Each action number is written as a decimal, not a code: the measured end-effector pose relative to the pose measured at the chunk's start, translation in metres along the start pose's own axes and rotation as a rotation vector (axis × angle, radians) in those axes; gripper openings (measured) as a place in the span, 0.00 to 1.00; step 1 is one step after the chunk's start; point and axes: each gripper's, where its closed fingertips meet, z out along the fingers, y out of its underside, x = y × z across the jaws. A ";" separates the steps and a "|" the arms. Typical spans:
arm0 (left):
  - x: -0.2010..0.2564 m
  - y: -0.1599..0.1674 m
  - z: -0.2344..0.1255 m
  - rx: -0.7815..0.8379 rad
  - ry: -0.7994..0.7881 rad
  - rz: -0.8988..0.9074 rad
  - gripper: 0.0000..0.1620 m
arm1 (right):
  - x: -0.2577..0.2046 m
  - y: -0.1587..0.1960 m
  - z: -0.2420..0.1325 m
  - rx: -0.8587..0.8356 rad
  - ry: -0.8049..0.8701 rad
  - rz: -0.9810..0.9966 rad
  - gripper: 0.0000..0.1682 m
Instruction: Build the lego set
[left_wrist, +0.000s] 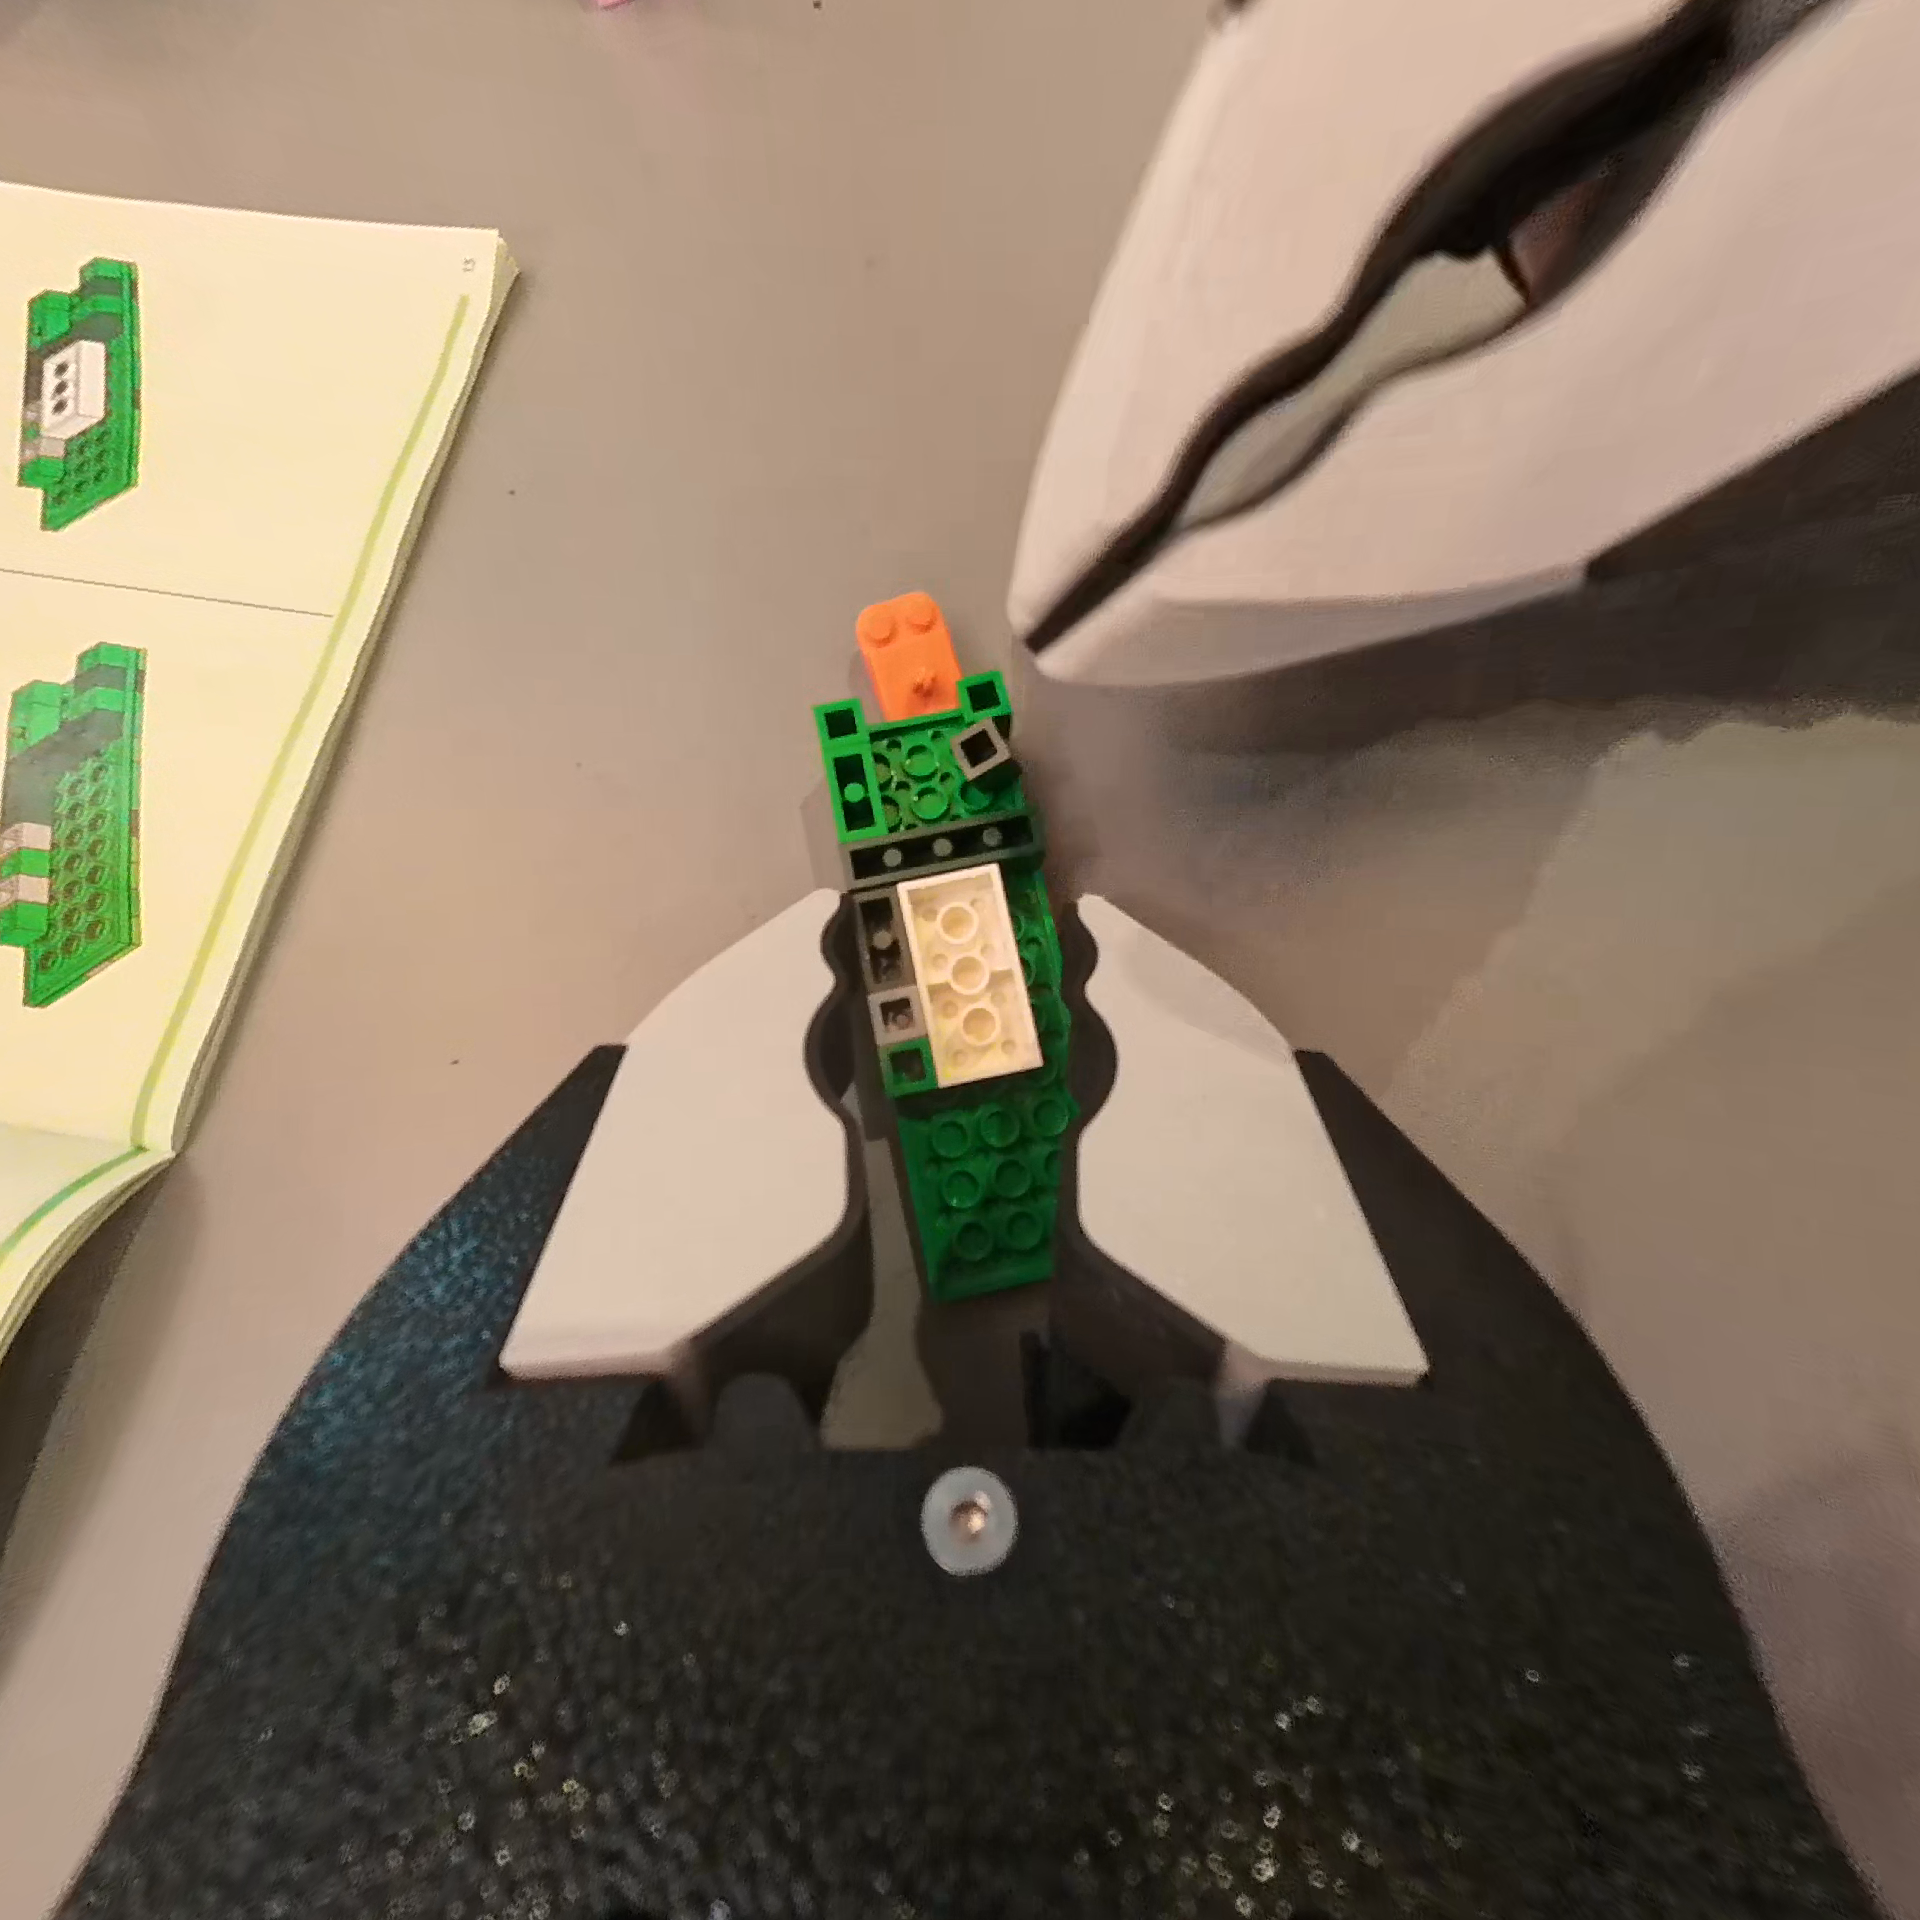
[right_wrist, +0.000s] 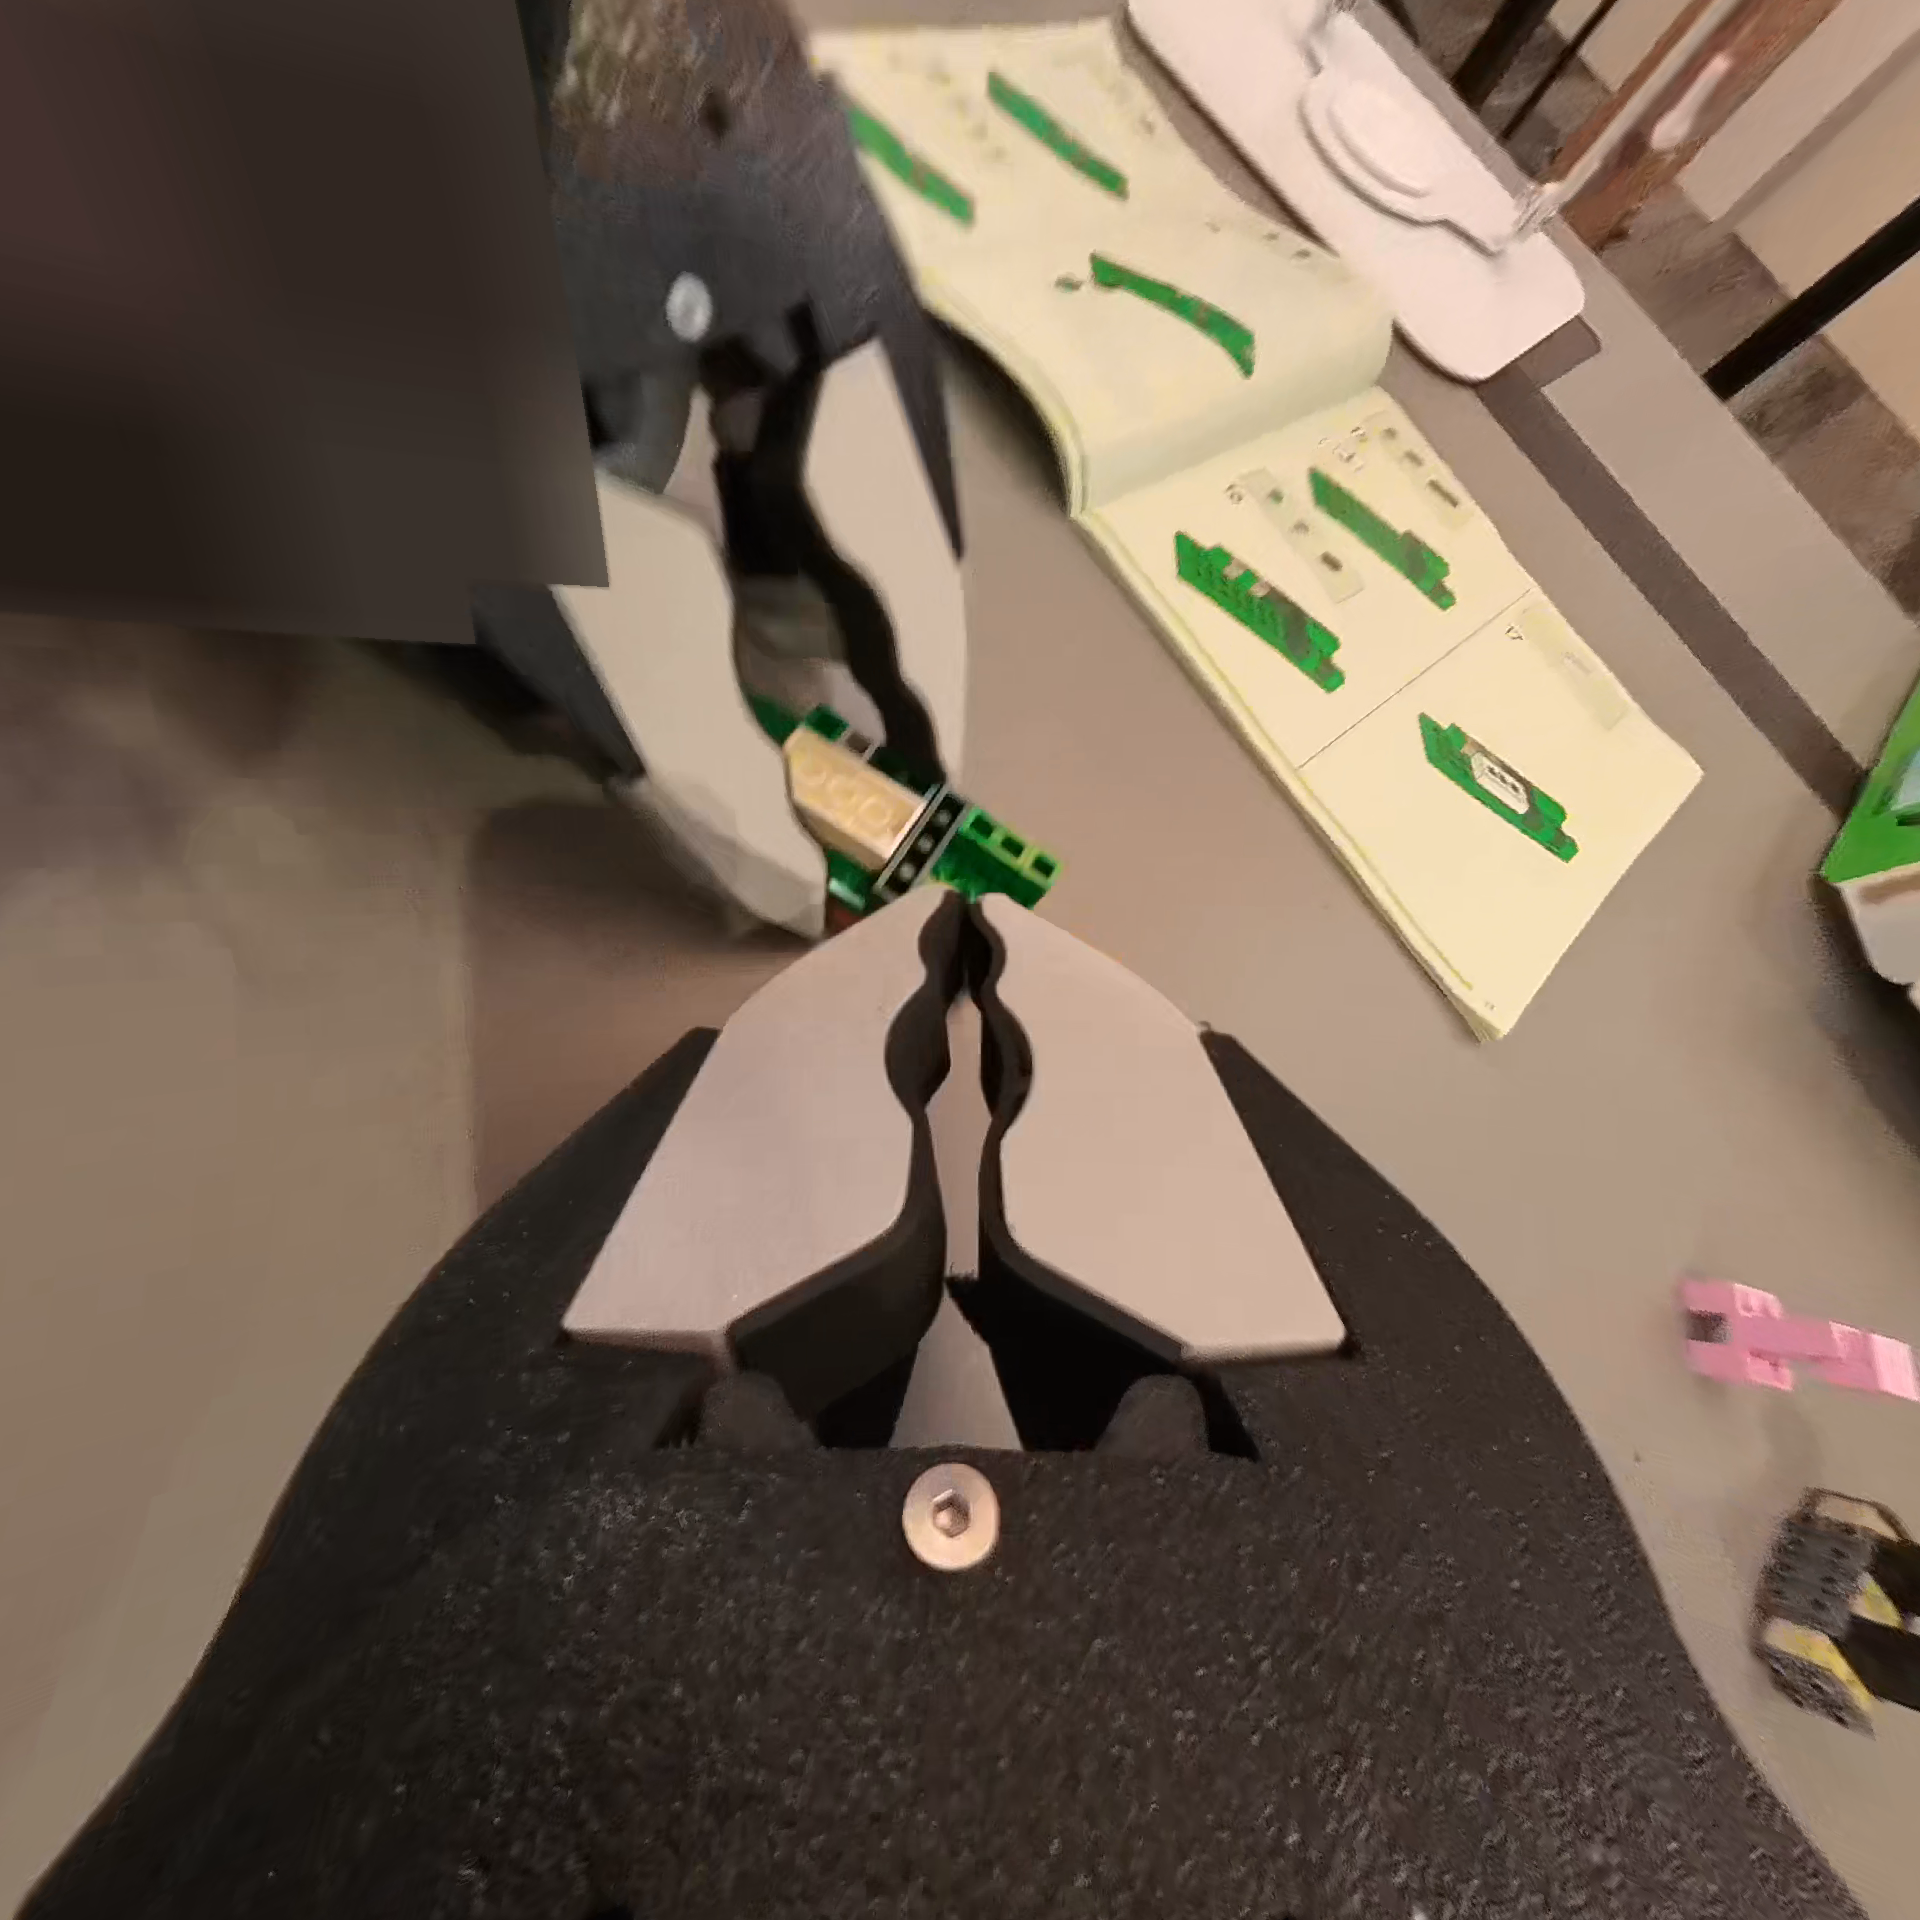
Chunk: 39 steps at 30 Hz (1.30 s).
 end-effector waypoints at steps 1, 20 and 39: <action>0.000 0.000 0.000 0.000 -0.002 0.002 0.23 | 0.005 -0.004 0.001 0.004 -0.008 0.040 0.00; 0.000 0.000 0.000 0.002 -0.007 -0.001 0.23 | 0.001 0.012 0.018 -0.080 0.084 0.024 0.00; 0.000 0.000 0.000 0.003 -0.001 -0.011 0.23 | 0.002 0.015 0.017 -0.037 0.220 0.103 0.00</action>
